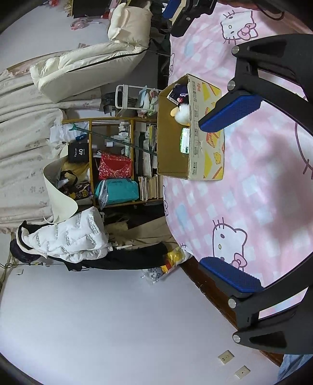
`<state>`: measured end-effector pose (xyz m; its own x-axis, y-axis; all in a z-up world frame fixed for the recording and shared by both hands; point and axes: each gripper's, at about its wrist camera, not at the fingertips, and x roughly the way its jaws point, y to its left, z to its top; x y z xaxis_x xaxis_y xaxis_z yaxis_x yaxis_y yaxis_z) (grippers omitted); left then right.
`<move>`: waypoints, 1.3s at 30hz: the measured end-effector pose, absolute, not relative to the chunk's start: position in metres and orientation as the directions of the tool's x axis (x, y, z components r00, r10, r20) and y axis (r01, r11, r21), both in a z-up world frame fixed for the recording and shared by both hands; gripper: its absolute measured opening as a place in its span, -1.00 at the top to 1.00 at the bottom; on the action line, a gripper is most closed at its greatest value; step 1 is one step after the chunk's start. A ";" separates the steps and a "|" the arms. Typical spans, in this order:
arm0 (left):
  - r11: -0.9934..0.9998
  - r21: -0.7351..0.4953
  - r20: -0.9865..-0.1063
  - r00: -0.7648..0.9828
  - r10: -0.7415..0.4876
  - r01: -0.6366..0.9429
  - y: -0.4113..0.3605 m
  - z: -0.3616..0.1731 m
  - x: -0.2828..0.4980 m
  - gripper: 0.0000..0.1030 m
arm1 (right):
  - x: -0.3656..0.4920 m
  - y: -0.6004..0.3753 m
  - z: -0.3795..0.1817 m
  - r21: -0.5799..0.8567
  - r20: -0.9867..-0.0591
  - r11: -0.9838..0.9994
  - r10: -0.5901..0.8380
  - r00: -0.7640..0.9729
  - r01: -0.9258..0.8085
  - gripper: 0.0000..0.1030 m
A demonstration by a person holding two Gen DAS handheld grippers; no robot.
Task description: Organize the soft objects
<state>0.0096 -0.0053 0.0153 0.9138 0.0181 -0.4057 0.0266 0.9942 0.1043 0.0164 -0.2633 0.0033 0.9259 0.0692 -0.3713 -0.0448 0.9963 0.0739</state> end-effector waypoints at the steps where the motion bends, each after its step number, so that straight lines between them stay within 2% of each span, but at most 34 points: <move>1: 0.994 0.104 -0.407 0.913 0.017 0.027 -0.005 0.015 0.010 -0.98 | 0.016 -0.263 0.003 0.072 -0.373 0.997 0.066 0.925 -0.043 -1.00; 39: 0.988 0.146 -0.420 0.907 0.023 0.043 -0.005 0.007 0.014 -0.98 | 0.014 -0.261 -0.004 0.040 -0.375 0.998 0.066 0.925 -0.055 -1.00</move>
